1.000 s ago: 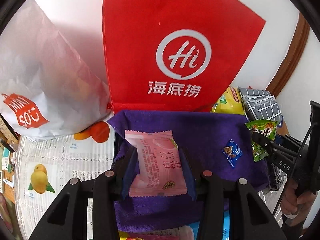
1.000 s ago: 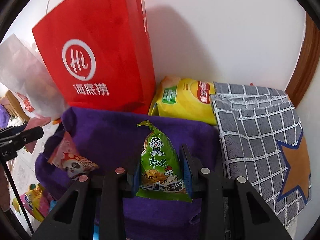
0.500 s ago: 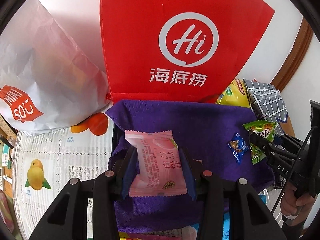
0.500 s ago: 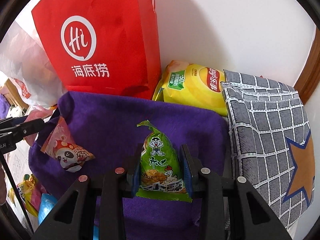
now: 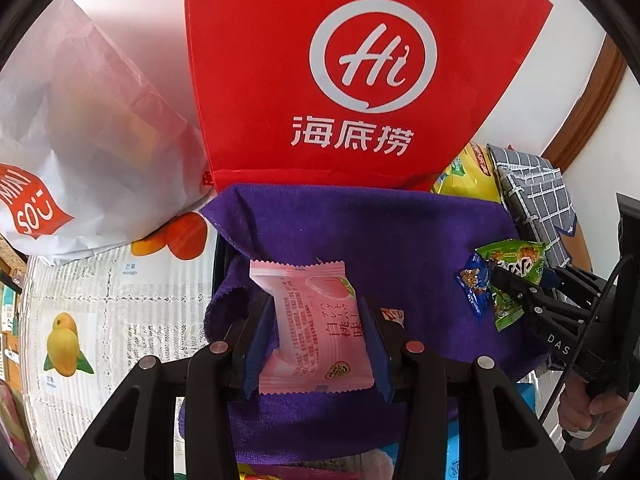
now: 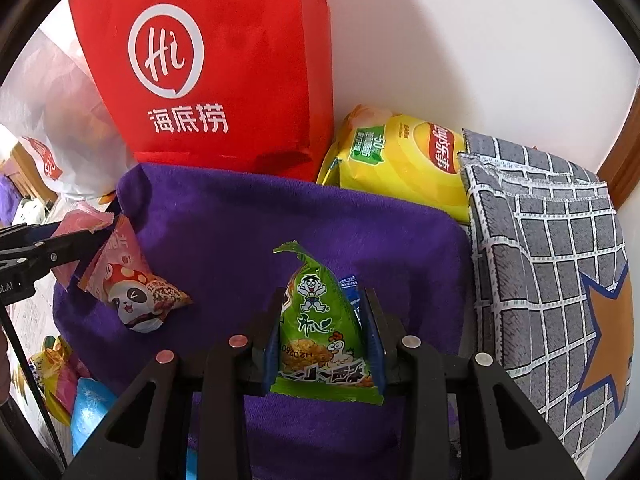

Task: Organize snacks
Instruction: 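Lower both packets and open both tools onto the purple towel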

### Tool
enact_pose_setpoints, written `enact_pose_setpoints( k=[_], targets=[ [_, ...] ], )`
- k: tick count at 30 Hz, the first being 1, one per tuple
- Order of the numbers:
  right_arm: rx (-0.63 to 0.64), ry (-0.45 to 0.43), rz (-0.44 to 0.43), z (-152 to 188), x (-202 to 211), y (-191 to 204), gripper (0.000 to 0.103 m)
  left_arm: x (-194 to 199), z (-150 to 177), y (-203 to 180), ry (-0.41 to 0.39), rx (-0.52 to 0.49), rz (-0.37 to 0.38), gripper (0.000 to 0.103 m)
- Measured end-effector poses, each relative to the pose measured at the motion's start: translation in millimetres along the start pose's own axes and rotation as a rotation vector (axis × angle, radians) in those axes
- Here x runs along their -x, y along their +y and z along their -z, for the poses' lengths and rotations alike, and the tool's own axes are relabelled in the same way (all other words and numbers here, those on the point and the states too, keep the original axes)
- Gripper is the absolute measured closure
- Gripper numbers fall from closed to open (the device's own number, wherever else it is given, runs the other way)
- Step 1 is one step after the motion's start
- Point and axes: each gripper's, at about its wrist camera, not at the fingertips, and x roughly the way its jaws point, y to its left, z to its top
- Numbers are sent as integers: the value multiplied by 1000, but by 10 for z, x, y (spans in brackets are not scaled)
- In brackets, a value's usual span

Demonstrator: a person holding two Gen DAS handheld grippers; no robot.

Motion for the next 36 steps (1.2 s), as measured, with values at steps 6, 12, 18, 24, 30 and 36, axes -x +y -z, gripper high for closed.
enact_pose_setpoints(
  k=[6,12,18,24,30,36],
  targets=[
    [9,13,8,-14,-64,9,67,-57,13,-22,20,-9,-10,61],
    [9,20,13,-29,-98,19,67,-99,25,-53,35,-18,-11,61],
    [18,9,21,-34,-73,44,67,-122,27,-81,42,-25,-10,61],
    [11,5,16,-46,-37,24,61,-112,27,-75,45,-27,-7,61],
    [13,-26,4,-58,81,53,52,-48,16,-82,32,-30,14,59],
    [-12,-66,-11,-98,291,43,48,140,11,-155,-5,-50,23,40]
  ],
)
